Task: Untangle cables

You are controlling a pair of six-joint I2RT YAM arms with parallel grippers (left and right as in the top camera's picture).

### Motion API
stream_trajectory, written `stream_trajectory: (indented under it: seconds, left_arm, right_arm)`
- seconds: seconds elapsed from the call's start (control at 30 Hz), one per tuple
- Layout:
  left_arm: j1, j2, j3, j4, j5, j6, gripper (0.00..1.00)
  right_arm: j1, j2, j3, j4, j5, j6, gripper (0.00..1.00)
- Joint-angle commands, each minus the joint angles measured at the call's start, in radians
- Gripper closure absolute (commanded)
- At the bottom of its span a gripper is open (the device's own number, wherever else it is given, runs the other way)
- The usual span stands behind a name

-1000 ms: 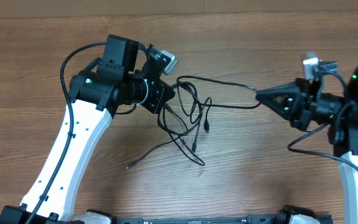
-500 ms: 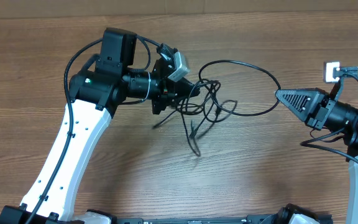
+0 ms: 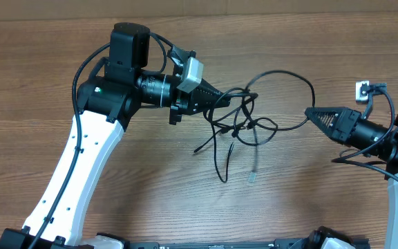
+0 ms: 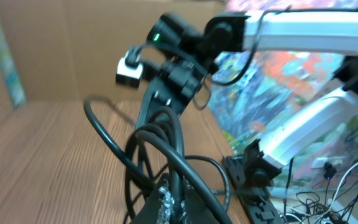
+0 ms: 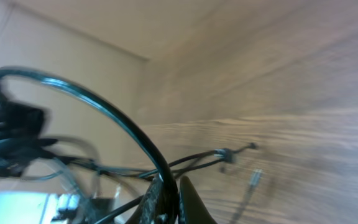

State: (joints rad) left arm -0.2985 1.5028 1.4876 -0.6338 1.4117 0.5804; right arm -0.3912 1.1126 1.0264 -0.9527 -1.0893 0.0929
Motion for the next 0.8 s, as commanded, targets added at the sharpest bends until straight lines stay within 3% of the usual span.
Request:
stream_trajectory:
  seconds: [0.0, 0.37, 0.77]
  left_arm:
    - [0.012, -0.019, 0.023, 0.034, 0.144, 0.026, 0.96]
    - [0.010, -0.019, 0.023, 0.105, 0.168, 0.026, 0.96]
    - [0.010, -0.019, 0.023, 0.124, 0.169, 0.026, 0.96]
  right_arm:
    - [-0.002, 0.005, 0.008, -0.040, 0.158, -0.018, 0.96]
    - [-0.001, 0.068, 0.008, -0.119, 0.217, -0.038, 0.96]
    - [-0.001, 0.172, 0.008, -0.198, 0.552, -0.038, 0.96]
